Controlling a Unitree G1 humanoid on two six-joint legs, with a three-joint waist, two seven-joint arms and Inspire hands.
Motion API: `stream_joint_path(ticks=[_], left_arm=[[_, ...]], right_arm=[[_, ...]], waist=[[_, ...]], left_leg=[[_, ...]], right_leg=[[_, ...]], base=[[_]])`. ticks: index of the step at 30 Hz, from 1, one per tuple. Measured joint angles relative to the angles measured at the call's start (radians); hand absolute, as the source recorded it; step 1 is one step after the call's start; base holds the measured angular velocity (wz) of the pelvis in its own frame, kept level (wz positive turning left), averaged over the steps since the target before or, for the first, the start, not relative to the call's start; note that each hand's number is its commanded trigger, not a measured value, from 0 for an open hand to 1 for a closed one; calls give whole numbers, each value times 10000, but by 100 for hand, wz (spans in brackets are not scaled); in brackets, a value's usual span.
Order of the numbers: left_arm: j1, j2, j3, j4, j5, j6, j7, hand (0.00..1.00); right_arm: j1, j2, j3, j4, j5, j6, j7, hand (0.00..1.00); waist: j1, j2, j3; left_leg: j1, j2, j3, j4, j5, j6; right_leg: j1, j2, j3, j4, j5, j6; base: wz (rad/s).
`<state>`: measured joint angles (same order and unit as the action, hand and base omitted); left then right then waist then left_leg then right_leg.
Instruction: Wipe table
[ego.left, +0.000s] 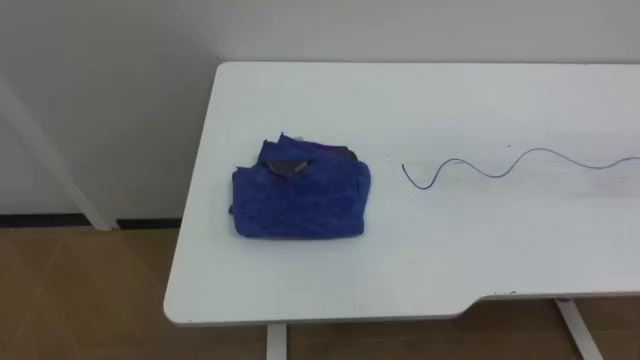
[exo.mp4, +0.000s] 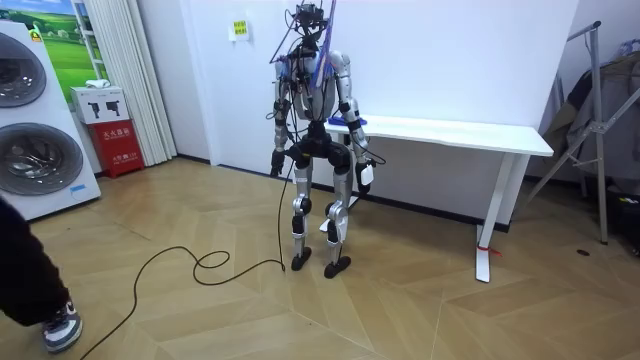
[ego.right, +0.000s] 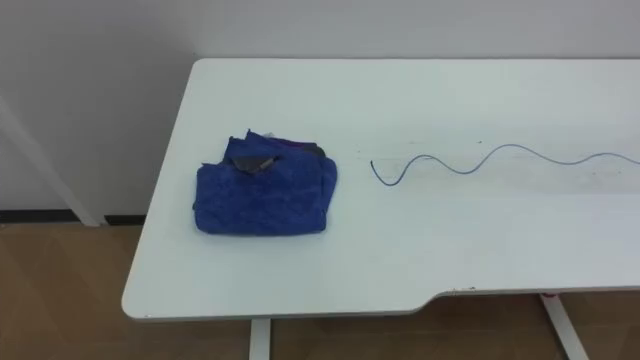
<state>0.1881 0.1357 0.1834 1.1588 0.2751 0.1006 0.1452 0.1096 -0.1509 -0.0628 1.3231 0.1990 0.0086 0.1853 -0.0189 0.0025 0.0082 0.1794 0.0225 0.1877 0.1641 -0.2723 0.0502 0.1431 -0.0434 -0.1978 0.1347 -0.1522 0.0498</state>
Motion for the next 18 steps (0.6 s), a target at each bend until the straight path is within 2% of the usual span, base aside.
stream_joint_path(ticks=[13,18], left_arm=[[-119,24,119,3,-80,-8,-23,0],[124,0,600,5,-46,34,-74,0]], right_arm=[[-18,-15,-11,55,-5,71,-1,0],[152,-41,-201,117,256,184,-7,0]], waist=[[37,-24,-4],[43,-3,-32]], left_leg=[[7,-1,7,-40,-1,0],[61,2,6,-116,-1,0]], right_leg=[[-26,15,18,6,0,0],[-5,32,97,4,0,0]], base=[[0],[0]])
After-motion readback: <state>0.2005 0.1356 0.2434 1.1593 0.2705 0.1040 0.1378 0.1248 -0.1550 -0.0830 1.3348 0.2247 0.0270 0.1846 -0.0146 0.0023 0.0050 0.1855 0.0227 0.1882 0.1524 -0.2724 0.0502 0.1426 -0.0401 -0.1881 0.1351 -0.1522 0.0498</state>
